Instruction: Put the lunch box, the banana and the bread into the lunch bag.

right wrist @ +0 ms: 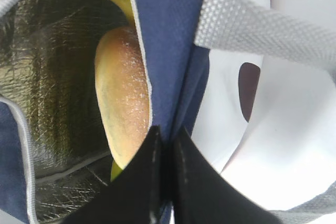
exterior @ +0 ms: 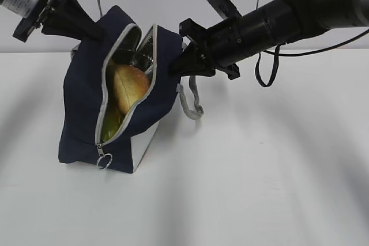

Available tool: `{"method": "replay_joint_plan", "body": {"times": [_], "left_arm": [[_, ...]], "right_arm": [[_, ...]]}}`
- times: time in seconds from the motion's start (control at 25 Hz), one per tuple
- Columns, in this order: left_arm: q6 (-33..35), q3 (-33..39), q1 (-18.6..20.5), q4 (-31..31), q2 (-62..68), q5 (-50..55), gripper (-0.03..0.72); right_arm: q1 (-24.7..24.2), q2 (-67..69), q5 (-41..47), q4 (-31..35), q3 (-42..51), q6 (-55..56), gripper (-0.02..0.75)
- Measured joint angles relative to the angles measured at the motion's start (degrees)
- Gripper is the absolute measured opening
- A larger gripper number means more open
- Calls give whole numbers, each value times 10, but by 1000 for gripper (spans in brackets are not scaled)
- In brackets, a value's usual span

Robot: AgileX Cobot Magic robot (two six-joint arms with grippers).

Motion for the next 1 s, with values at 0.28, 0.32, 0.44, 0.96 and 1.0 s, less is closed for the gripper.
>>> {"method": "replay_joint_plan", "body": {"times": [0.28,0.32,0.44,0.96,1.0], "left_arm": [[23,0,0,-73,1,-2,1],[25,0,-1,-88,2,-7,1],[28,0,-16,-104,4,-34,1],[30,1,-67,-128,36,-132,1],[30,1,-69,-129,37,-137,1]], "right_arm": [[-16,-34,27,-24,-53,16,-3],[-23,-37,34,-27,-62,24,-3],[-36,-39,47,-60,-95,54,-4],[-40,-40,41,-160,-118,119,-5],[-40,-40,39,-160,-118,119,-5]]}}
